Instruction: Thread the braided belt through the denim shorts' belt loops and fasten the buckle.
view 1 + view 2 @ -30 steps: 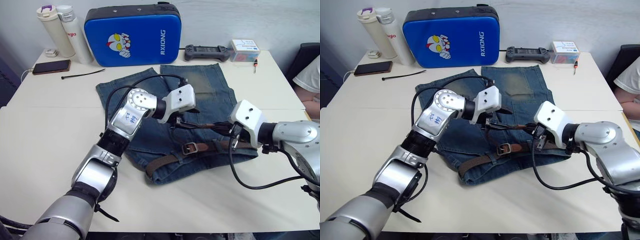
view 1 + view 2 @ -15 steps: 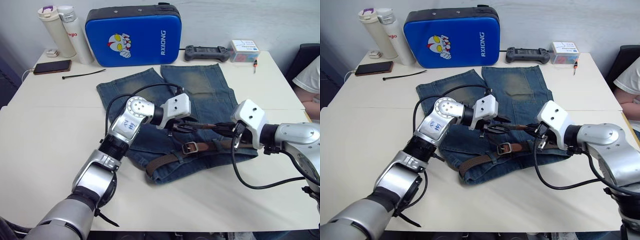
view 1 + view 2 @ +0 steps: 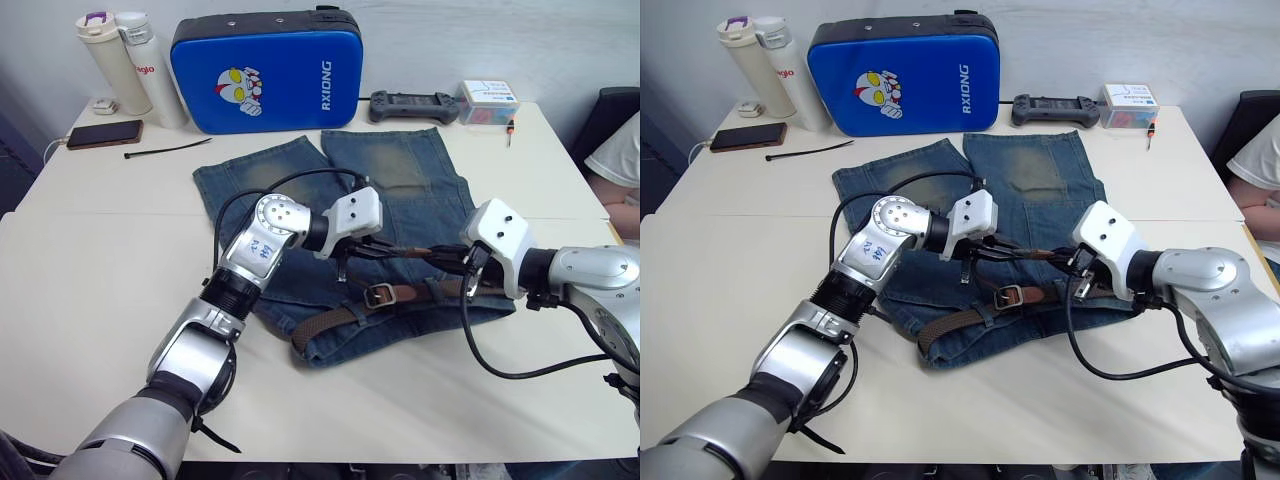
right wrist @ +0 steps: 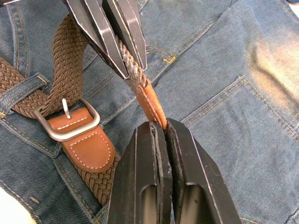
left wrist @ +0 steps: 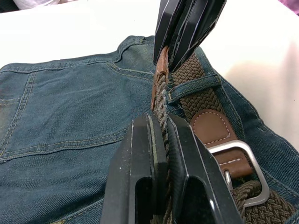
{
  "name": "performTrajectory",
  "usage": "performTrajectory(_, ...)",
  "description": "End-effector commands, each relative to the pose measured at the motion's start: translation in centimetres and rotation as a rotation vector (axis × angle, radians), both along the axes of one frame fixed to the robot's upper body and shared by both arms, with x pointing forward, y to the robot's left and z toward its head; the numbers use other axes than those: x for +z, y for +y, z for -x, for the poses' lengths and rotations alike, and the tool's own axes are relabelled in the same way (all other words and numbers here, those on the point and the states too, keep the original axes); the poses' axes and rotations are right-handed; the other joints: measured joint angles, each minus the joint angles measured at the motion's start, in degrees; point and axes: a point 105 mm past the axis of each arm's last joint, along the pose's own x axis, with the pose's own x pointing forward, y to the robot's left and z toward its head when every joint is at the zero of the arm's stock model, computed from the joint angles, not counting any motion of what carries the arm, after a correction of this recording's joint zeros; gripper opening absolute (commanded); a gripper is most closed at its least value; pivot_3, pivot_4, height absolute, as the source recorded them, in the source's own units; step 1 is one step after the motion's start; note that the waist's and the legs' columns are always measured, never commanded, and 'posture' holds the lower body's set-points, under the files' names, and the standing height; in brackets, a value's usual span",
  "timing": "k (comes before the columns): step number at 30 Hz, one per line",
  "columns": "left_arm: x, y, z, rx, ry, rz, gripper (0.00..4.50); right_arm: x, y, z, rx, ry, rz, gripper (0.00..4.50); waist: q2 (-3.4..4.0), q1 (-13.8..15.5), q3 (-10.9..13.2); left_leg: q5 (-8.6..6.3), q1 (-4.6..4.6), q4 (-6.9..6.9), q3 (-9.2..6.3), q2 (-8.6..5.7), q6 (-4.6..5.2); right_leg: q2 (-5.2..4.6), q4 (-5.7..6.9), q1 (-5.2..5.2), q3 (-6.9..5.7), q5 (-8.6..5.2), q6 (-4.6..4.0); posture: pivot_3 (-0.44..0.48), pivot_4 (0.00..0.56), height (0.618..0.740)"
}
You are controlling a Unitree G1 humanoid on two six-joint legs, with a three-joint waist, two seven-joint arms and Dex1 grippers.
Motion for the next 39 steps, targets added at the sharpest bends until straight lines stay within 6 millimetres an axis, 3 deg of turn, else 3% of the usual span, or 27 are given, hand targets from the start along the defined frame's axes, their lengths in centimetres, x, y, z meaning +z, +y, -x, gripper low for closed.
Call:
performTrajectory(1, 2.7, -0.4, -0.2, 0.004, -0.111, 0.039, 0.01, 2.0, -0.2, 0.3, -0.031, -0.088, -0.038, 0.38, 0.00, 0.0, 0.0, 0.00, 0.00, 0.00, 0.00, 0.00, 0.00, 0.00, 0.00, 0.00, 0.00, 0.00, 0.00, 0.000, 0.150, 0.740)
performTrajectory(4, 2.9, -0.2, -0.8, 0.049, -0.125, 0.037, 0.00, 1.4, -0.8, 1.4, -0.003, -0.028, 0.002, 1.34, 0.01, 0.0, 0.0, 0.00, 0.00, 0.00, 0.00, 0.00, 0.00, 0.00, 0.00, 0.00, 0.00, 0.00, 0.00, 0.000, 0.150, 0.740)
performTrajectory(7, 3.0, 0.4, -1.6, 0.096, -0.147, 0.023, 0.00, 0.1, -1.6, 2.6, 0.018, 0.015, 0.080, 2.68, 0.02, 0.2, 0.0, -0.02, -0.02, 0.00, 0.00, -0.01, 0.03, 0.00, -0.01, 0.00, 0.00, 0.00, 0.01, 0.000, 0.150, 0.740)
performTrajectory(8, 3.0, 0.6, -1.8, 0.109, -0.148, 0.024, 0.00, -0.7, -1.7, 2.7, 0.030, 0.002, 0.126, 3.37, 0.02, 0.2, 0.0, -0.04, -0.06, 0.02, -0.01, 0.00, 0.06, 0.01, -0.02, 0.00, -0.01, 0.00, 0.01, 0.000, 0.150, 0.740)
performTrajectory(9, 3.0, 0.7, -2.0, 0.122, -0.149, 0.023, 0.00, -1.6, -1.7, 2.7, 0.041, -0.006, 0.171, 3.57, 0.02, 0.2, 0.0, -0.04, -0.06, 0.02, -0.01, 0.00, 0.07, 0.01, -0.03, 0.00, -0.01, 0.00, 0.01, 0.000, 0.150, 0.740)
performTrajectory(11, 3.0, 0.9, -2.4, 0.139, -0.154, 0.018, 0.00, -3.3, -1.5, 2.7, 0.075, -0.022, 0.233, 4.42, 0.03, 0.1, 0.0, -0.05, -0.08, 0.06, 0.00, 0.00, 0.08, 0.01, -0.01, 0.00, -0.01, 0.02, 0.04, 0.000, 0.150, 0.740)
performTrajectory(17, 2.9, 1.2, -2.7, 0.151, -0.153, 0.006, 0.00, -5.1, 0.4, 2.3, 0.157, -0.147, 0.302, 4.42, 0.03, -0.2, 0.0, -0.05, -0.02, 0.13, 0.06, 0.00, 0.09, 0.03, -0.02, 0.01, 0.06, 0.03, 0.08, 0.000, 0.150, 0.740)
performTrajectory(24, 2.6, 1.3, -2.8, 0.145, -0.159, -0.011, 0.00, -4.8, 1.3, 0.3, 0.149, -0.313, 0.327, 4.42, 0.02, 0.0, 0.0, -0.02, -0.02, 0.16, 0.04, -0.02, 0.04, 0.00, -0.02, 0.00, 0.05, 0.03, 0.08, 0.000, 0.150, 0.740)
performTrajectory(27, 2.4, 1.5, -2.9, 0.144, -0.181, -0.033, 0.00, -5.0, 1.7, 0.3, 0.155, -0.309, 0.304, 3.59, 0.02, -0.1, 0.0, -0.02, -0.02, 0.16, 0.03, -0.02, 0.03, 0.01, -0.01, 0.00, 0.05, 0.03, 0.08, 0.000, 0.150, 0.740)
performTrajectory(34, 2.3, 2.2, -2.8, 0.108, -0.289, -0.091, 0.00, -4.1, 1.5, -0.1, 0.063, -0.299, 0.171, 0.13, 0.02, -0.2, 0.0, -0.01, -0.01, 0.16, 0.04, -0.02, 0.02, 0.01, 0.00, 0.00, 0.05, 0.03, 0.08, 0.000, 0.150, 0.740)
performTrajectory(39, 2.0, 2.6, -2.5, 0.066, -0.361, -0.149, 0.00, -3.3, 1.3, -0.5, -0.015, -0.274, 0.073, 0.05, 0.03, 0.0, 0.0, -0.01, 0.00, 0.16, 0.03, -0.03, 0.01, -0.01, 0.07, 0.00, 0.05, 0.04, 0.08, 0.000, 0.150, 0.740)
